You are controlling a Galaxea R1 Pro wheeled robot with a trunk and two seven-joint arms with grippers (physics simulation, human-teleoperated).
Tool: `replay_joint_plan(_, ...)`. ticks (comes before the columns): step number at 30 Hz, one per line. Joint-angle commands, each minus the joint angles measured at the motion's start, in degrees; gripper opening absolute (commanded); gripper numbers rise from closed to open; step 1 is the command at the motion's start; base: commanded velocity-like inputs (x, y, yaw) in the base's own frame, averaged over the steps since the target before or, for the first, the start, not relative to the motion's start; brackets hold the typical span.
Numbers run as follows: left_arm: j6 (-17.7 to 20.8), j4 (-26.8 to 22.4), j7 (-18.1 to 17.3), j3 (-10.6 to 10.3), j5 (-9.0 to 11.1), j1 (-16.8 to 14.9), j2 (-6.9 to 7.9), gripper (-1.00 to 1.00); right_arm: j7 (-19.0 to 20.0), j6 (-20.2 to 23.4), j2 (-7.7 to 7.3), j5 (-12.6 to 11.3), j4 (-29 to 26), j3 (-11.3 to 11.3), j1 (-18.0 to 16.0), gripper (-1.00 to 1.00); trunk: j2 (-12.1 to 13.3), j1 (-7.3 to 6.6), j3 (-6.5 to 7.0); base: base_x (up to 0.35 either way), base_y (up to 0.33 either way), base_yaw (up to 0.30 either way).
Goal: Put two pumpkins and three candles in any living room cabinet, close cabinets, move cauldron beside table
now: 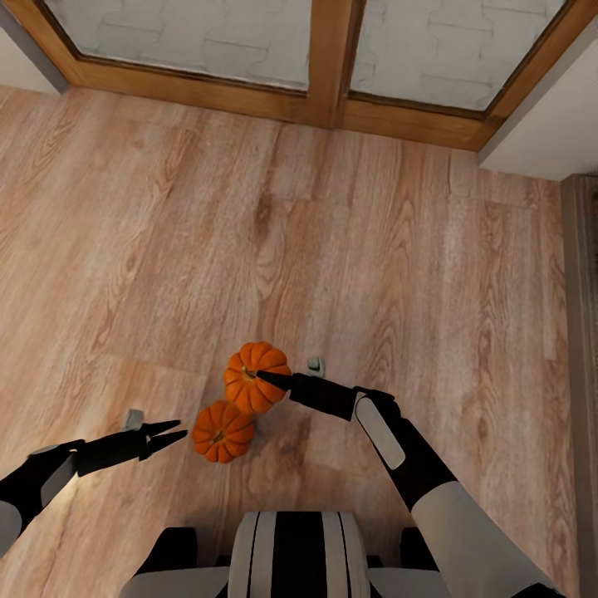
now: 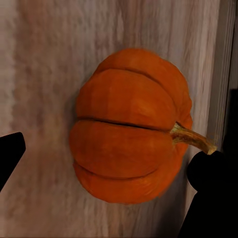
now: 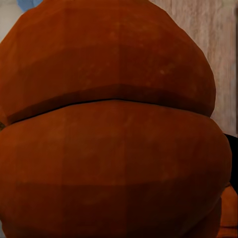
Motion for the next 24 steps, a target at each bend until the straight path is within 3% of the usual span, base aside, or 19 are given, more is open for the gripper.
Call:
replay_joint_plan(1, 0.54, -0.01, -0.1, -0.41, 0.54, -0.03, 0.04, 1.0, -0.14, 0.46, -0.02, -0.51, 0.0, -0.01, -0.03, -1.0, -0.01, 0.0, -0.03, 0.04, -0.074, 0.0)
replay_joint_plan(24, 1.1, -0.05, 0.63, -0.47, 0.37, -0.02, -0.13, 1.0, -0.16, 0.53, -0.32, -0.66, -0.02, -0.01, -0.02, -1.0, -0.01, 0.0, -0.03, 0.002, -0.003, 0.0)
